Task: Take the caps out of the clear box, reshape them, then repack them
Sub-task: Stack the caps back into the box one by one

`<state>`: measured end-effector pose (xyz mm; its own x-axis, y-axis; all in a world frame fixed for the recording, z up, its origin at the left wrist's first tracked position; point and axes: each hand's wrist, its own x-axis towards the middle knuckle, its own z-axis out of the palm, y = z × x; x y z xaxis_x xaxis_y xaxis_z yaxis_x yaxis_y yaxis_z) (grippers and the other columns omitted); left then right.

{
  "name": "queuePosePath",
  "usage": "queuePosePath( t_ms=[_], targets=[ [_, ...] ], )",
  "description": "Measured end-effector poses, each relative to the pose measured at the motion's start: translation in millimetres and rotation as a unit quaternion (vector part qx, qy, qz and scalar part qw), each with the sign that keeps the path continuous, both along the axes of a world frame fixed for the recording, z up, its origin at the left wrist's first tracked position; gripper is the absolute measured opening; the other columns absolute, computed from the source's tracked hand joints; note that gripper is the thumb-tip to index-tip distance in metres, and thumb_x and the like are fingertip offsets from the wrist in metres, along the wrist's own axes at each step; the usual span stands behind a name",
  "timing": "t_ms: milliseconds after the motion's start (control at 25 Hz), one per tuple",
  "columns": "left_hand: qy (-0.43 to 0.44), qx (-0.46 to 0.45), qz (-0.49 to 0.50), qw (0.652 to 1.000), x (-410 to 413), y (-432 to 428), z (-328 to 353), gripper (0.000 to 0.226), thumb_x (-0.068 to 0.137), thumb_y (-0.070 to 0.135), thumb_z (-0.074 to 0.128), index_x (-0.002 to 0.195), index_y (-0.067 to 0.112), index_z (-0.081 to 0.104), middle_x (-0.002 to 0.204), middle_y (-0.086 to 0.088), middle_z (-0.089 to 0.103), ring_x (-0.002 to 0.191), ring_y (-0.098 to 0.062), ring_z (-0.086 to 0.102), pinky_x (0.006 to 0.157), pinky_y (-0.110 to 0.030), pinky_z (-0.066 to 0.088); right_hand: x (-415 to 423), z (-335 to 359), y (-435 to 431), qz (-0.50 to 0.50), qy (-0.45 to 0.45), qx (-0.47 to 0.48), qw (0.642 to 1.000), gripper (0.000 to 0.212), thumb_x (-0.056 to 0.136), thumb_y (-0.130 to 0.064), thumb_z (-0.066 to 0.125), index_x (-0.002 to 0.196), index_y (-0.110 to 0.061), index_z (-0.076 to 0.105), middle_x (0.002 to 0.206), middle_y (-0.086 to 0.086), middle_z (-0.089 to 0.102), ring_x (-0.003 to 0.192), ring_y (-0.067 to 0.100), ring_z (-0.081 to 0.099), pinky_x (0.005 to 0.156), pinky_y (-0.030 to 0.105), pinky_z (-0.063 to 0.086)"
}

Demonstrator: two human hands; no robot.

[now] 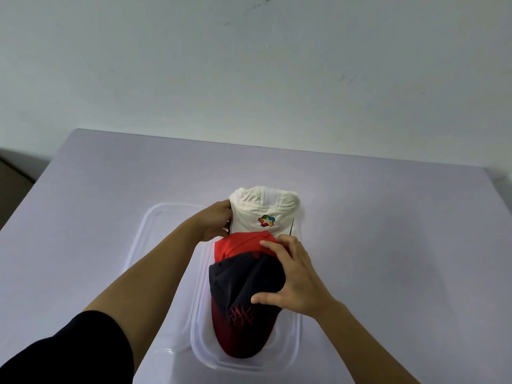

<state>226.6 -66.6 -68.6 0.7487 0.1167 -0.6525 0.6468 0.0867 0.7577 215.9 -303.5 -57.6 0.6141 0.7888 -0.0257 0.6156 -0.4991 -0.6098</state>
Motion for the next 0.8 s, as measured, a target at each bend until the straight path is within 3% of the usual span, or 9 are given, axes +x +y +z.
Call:
queuePosePath(
  t_ms=[120,280,440,520,640,720,800],
  targets=[
    [-0.005,0.054,0.004,0.998,2,-2,-9,0.045,0.094,0.000,0.027,0.127,0.019,0.053,0.108,-0.008,0.064,0.084,-0.024,0.062,0.069,-0.039,0.053,-1,1,2,0.011,-0.010,0.005,1.000,0.095,0.056,-0.070,0.070,0.136,-0.032,0.034,0.131,-0.011,0.021,0.125,0.010,0.029,0.108,0.038,0.033],
    [0.127,0.038,-0.124,0.983,2,-5,-11,0.038,0.091,-0.002,0.030,0.118,0.004,0.057,0.115,-0.021,0.064,0.092,-0.029,0.065,0.083,-0.043,0.056,-1,4,2,0.006,-0.001,-0.005,1.000,0.096,0.056,-0.070,0.069,0.137,-0.032,0.033,0.132,-0.011,0.019,0.126,0.009,0.024,0.110,0.040,0.032],
    [0.191,0.079,-0.139,0.968,4,-9,4,0.026,0.092,0.001,0.034,0.103,0.002,0.057,0.091,-0.017,0.065,0.078,-0.028,0.065,0.056,-0.032,0.055,-2,6,3,0.013,0.017,-0.012,1.000,0.097,0.057,-0.067,0.071,0.139,-0.032,0.030,0.134,-0.013,0.015,0.130,0.008,0.020,0.112,0.037,0.030],
    [0.210,0.102,-0.161,0.959,5,-11,5,0.026,0.092,0.004,0.038,0.111,0.000,0.055,0.094,-0.017,0.064,0.089,-0.032,0.065,0.058,-0.032,0.053,-2,7,3,0.013,0.022,-0.015,1.000,0.098,0.058,-0.066,0.071,0.140,-0.032,0.030,0.135,-0.013,0.014,0.131,0.009,0.019,0.112,0.037,0.030],
    [0.173,0.167,-0.164,0.957,6,-14,0,0.050,0.091,0.015,0.051,0.136,0.006,0.033,0.122,-0.016,0.051,0.105,-0.032,0.058,0.071,-0.036,0.053,0,7,3,0.013,0.025,-0.021,0.999,0.098,0.058,-0.067,0.071,0.140,-0.032,0.030,0.135,-0.014,0.013,0.132,0.009,0.019,0.113,0.037,0.029],
    [0.098,0.130,-0.151,0.975,3,-15,3,0.071,0.086,0.019,0.063,0.142,0.025,0.019,0.127,-0.007,0.041,0.104,-0.026,0.052,0.070,-0.033,0.053,1,7,3,0.014,0.023,-0.020,0.999,0.098,0.058,-0.067,0.070,0.140,-0.032,0.030,0.135,-0.014,0.014,0.132,0.010,0.020,0.113,0.037,0.029],
    [0.066,0.078,-0.153,0.983,0,-11,10,0.066,0.088,0.013,0.058,0.141,0.031,0.023,0.127,-0.002,0.040,0.102,-0.023,0.052,0.073,-0.033,0.055,1,6,3,0.012,0.023,-0.019,0.999,0.098,0.058,-0.067,0.070,0.140,-0.032,0.030,0.135,-0.013,0.015,0.131,0.009,0.020,0.112,0.037,0.030]
  ],
)
